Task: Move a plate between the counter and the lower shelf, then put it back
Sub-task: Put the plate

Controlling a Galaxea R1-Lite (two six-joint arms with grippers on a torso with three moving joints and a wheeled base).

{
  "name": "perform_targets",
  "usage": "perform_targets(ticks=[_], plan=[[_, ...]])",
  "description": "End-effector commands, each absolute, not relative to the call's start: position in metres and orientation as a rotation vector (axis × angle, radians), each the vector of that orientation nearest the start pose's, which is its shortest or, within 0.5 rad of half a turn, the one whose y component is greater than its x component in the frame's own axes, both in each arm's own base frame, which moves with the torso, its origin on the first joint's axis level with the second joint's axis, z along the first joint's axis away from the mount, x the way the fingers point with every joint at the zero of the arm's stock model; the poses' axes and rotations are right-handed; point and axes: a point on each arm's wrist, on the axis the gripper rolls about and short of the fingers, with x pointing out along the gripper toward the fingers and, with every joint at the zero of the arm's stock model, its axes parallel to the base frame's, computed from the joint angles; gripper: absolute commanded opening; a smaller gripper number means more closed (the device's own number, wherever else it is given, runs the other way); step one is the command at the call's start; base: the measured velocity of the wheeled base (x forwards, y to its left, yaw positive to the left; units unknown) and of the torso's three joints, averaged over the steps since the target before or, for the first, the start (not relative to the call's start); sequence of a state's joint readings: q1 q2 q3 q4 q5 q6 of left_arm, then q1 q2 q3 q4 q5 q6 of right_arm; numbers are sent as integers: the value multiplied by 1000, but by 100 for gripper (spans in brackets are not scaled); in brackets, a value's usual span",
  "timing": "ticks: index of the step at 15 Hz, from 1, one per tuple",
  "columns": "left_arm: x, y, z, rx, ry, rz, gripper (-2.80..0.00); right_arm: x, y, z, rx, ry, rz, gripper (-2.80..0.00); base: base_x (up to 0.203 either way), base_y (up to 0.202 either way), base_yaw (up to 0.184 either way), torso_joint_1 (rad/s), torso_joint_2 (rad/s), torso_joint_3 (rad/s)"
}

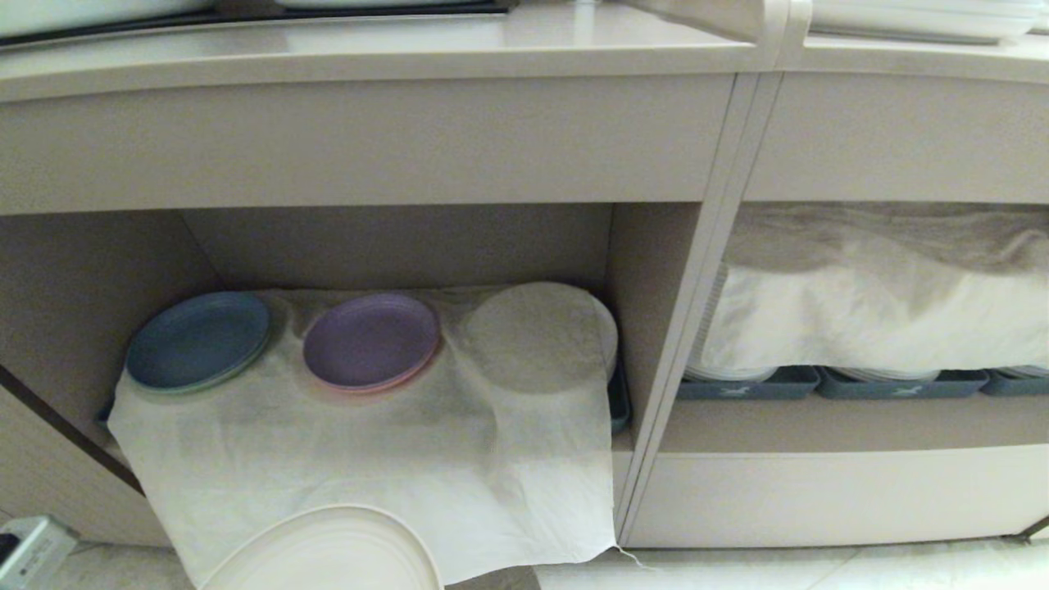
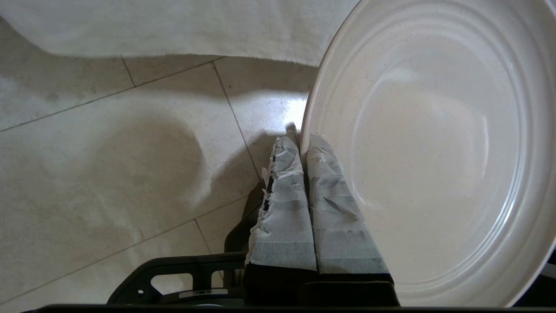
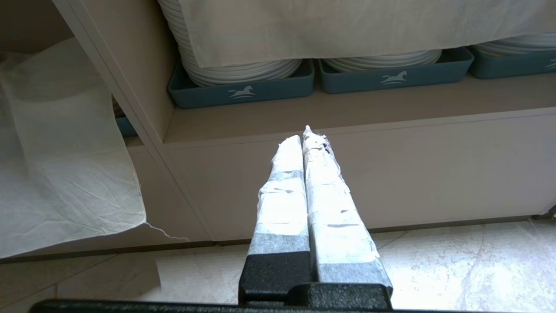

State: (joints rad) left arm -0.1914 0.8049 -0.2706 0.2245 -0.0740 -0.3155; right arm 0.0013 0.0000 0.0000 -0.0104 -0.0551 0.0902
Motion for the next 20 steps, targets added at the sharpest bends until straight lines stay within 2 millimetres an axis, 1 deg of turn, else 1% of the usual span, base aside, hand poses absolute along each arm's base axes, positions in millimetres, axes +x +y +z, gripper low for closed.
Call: perform_targets(ticks=[1,9,13,20], plan=[[54,-12,121,-256,799,-128,-280,-23,-1,77,91,-13,-53,-280,0,0,0,0,0,0],[53,-12,118,-256,811,-127,-280,-23,-1,77,91,-13,-53,-280,0,0,0,2,-7,-3],[53,-12,119,-255,809,-129,-280,-23,-1,77,91,-13,-53,-280,0,0,0,61,-245,-247],[53,-12,119,-254,809,-135,-280,-23,-1,77,91,-13,-53,-280,0,0,0,175,-506,-294]])
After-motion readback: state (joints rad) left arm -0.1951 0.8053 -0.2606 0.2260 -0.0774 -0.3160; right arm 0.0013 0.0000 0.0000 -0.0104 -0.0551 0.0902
